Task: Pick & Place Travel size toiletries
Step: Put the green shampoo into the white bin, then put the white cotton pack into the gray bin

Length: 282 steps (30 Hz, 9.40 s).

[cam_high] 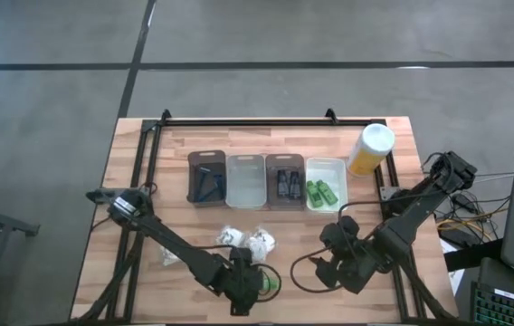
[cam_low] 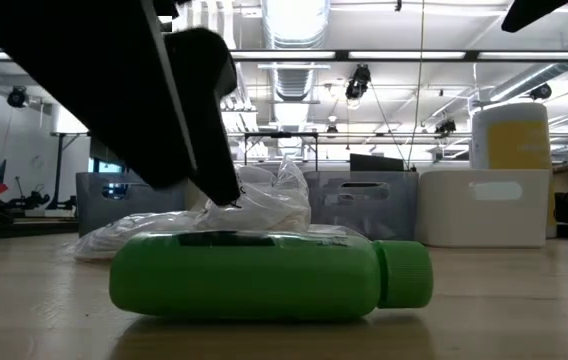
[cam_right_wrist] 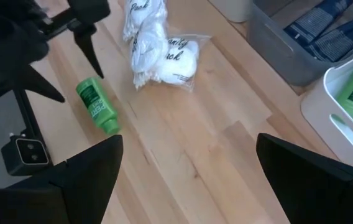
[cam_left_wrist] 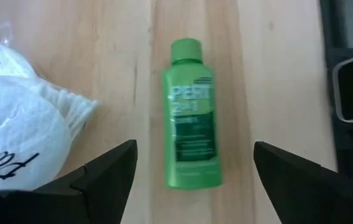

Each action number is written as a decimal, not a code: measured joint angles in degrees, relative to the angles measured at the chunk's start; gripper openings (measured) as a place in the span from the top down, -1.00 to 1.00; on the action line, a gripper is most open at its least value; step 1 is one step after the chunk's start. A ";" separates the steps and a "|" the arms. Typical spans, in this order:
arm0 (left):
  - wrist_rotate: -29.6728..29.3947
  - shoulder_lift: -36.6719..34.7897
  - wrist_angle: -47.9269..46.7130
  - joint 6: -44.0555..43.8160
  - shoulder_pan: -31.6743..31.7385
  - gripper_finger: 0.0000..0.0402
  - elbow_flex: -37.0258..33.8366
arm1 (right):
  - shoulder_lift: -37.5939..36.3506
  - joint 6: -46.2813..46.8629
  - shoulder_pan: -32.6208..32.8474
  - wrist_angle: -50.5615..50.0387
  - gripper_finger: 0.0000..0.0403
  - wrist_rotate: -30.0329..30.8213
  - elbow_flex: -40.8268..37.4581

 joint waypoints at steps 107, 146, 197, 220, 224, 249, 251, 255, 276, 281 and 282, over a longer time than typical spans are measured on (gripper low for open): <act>-39.65 -7.85 18.02 6.71 4.32 0.13 -0.39 | 0.09 13.80 -6.36 45.19 -0.07 17.69 -12.79; -31.52 -14.67 -6.18 -8.45 1.65 -0.60 -0.42 | -0.74 17.02 -6.84 17.97 0.50 11.14 -9.67; -8.60 -54.73 9.35 -3.42 22.07 -0.54 -36.59 | -2.34 -16.62 -58.55 -0.48 0.10 -40.42 -17.40; -10.91 -54.77 11.19 -5.14 23.05 -0.52 -36.88 | -5.20 -30.45 -44.80 -0.89 -0.49 -32.76 -5.92; -10.91 -54.77 11.14 -5.39 23.05 -0.52 -36.98 | -5.18 -30.28 -42.72 -0.81 -0.55 -32.75 -5.94; -10.86 -54.75 11.09 -5.48 23.05 -0.52 -36.98 | -5.18 -26.37 -30.19 5.53 -0.74 -30.33 -5.49; -10.86 -54.75 11.09 -5.49 23.05 -0.52 -36.98 | -5.18 -25.21 -29.05 5.46 -0.71 -30.31 -5.49; -10.84 -54.75 11.09 -5.49 23.05 -0.52 -36.98 | -5.18 -23.46 -27.06 5.39 -0.64 -29.85 -5.49; -10.82 -54.75 11.09 -5.48 23.05 -0.52 -36.98 | -5.18 -23.74 -24.07 6.94 -0.37 -29.89 -5.38; -10.82 -54.75 11.12 -5.48 23.05 -0.52 -36.98 | -5.18 -23.98 -22.80 8.76 -0.32 -31.66 -5.38; -10.82 -54.75 11.11 -5.47 23.05 -0.52 -36.98 | -5.18 -23.98 -22.82 9.07 -0.30 -31.66 -5.35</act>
